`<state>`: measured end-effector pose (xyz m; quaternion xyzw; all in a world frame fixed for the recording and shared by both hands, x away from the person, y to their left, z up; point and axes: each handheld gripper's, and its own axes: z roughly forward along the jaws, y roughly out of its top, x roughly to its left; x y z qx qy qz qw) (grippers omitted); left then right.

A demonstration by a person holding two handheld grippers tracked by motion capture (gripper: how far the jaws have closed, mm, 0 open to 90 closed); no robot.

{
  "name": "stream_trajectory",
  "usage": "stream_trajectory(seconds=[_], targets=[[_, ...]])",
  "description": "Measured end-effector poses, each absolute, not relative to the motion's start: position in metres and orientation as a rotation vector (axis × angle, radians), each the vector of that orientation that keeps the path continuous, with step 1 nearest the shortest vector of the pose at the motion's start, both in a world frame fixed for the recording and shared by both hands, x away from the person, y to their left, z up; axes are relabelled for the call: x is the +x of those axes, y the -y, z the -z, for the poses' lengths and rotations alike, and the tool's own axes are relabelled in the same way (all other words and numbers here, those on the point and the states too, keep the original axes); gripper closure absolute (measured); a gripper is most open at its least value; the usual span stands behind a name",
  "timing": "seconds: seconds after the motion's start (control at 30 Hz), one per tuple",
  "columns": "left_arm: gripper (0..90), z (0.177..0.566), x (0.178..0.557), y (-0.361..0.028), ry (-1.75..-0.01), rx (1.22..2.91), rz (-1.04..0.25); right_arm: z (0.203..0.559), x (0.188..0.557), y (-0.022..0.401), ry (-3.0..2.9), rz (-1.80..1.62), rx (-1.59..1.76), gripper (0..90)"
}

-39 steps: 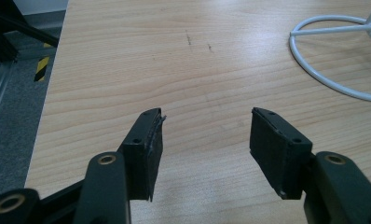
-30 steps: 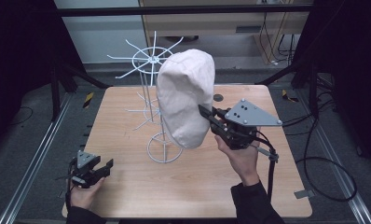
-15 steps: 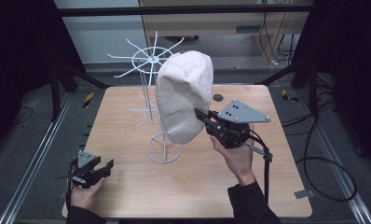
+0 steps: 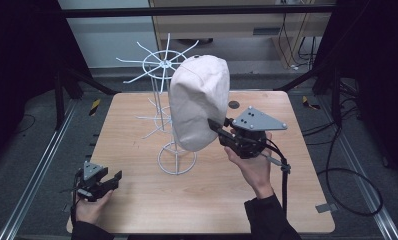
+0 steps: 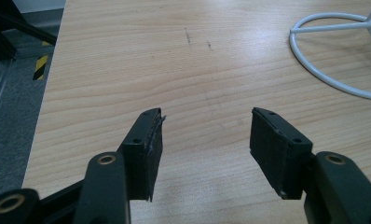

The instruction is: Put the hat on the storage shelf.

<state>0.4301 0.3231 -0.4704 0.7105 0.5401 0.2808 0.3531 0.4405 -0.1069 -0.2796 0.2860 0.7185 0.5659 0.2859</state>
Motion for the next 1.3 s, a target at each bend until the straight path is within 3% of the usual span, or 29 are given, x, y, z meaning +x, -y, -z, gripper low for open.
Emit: stream_trajectory(seconds=[0.2,0.73,1.3], targets=[[43.9,0.47,0.43,-0.323,-1.398,1.837,-0.726,0.282,0.441,0.108,-1.895,-1.515,0.776,58.7],[43.9,0.47,0.43,-0.324,-1.402,1.833,-0.726,0.294,0.44,0.132,-1.809,-1.524,0.869,36.0],[43.9,0.471,0.43,-0.323,-1.399,1.832,-0.717,0.362,0.44,0.196,-1.845,-1.451,1.112,15.0]])
